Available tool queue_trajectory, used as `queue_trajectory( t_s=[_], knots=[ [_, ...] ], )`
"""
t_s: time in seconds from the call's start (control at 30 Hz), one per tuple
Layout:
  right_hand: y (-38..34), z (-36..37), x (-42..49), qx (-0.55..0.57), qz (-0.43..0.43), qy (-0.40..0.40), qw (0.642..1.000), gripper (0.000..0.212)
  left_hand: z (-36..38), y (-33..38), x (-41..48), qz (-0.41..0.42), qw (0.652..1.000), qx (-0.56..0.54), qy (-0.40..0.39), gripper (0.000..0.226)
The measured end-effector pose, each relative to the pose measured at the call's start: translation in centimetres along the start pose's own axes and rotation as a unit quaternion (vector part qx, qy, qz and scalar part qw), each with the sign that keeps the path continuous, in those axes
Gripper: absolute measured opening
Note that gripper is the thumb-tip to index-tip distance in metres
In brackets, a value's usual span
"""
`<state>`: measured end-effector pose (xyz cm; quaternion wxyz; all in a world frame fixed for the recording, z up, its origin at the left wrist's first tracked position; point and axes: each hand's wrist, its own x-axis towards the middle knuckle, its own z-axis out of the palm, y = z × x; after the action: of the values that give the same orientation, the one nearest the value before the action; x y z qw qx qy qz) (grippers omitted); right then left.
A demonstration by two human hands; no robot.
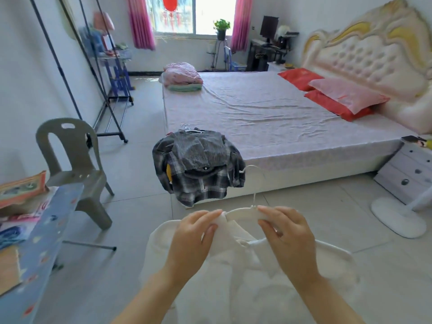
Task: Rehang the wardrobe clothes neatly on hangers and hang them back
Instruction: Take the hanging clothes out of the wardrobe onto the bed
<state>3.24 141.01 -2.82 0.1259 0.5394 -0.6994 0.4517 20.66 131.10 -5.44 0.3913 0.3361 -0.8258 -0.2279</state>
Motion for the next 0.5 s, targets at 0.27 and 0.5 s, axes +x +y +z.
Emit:
queue_trajectory(
  t_s=[0.27, 0.5],
  knots=[
    [7.0, 7.2, 10.6, 0.092, -0.008, -0.070, 0.993, 0.035, 3.8, -3.2, 9.6, -0.061, 0.997, 0.038, 0.038, 0.033],
    [11.5, 16.2, 19.9, 0.127, -0.045, -0.111, 0.985, 0.034, 6.4, -9.4, 18.9, -0.103, 0.991, 0.048, 0.065, 0.030]
  ],
)
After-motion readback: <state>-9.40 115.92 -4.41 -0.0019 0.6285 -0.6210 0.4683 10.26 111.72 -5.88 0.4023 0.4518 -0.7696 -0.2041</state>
